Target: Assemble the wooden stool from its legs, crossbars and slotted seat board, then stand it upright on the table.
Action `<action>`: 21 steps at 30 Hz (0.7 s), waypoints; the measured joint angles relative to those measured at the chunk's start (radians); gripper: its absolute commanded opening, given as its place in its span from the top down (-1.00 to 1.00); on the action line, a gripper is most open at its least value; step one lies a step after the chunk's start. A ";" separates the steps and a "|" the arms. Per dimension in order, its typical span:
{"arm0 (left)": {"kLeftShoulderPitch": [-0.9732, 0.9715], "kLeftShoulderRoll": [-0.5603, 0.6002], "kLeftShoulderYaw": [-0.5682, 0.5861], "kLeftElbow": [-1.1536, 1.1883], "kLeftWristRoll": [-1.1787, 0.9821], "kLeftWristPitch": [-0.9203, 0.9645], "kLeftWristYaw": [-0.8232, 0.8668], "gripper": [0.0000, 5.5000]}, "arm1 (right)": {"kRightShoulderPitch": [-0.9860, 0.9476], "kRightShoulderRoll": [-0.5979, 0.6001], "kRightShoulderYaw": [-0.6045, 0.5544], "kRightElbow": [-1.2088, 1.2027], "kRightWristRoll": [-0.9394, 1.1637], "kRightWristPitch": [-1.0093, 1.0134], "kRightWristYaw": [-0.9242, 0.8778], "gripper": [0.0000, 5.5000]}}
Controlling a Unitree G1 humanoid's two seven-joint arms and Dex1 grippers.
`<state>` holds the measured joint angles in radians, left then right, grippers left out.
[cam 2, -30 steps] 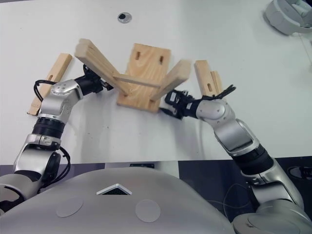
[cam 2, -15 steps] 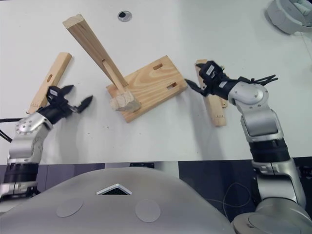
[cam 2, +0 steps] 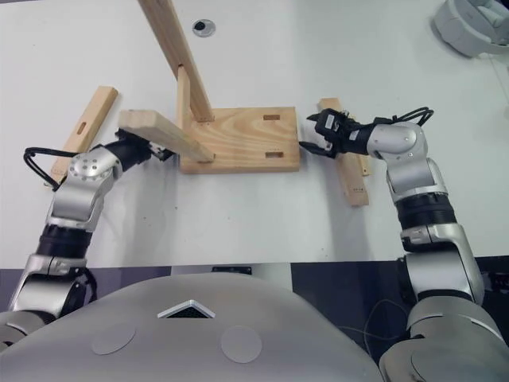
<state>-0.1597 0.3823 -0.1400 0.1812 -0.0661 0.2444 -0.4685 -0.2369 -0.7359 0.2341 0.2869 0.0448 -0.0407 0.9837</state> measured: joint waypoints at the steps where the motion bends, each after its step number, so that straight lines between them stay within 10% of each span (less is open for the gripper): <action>1: -0.074 -0.027 0.020 0.118 -0.002 -0.066 0.001 -0.69 | 0.053 -0.014 -0.006 -0.098 0.027 0.051 0.024 -0.11; 6: -0.259 -0.082 0.103 0.372 -0.024 -0.316 0.000 -0.69 | 0.215 -0.017 -0.028 -0.429 0.106 0.186 0.007 -0.11; 12: 0.178 0.105 0.221 -0.145 -0.042 -0.141 -0.024 -0.69 | 0.098 0.043 -0.176 -0.229 0.023 0.149 -0.267 -0.11; 21: 0.246 0.032 -0.061 -0.367 -0.007 0.179 -0.057 -0.69 | -0.123 0.155 0.004 0.269 -0.074 -0.089 -0.102 -0.11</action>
<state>0.0865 0.4138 -0.2013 -0.1855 -0.0733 0.4231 -0.5256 -0.3596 -0.5806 0.2382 0.5563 -0.0291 -0.1298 0.8819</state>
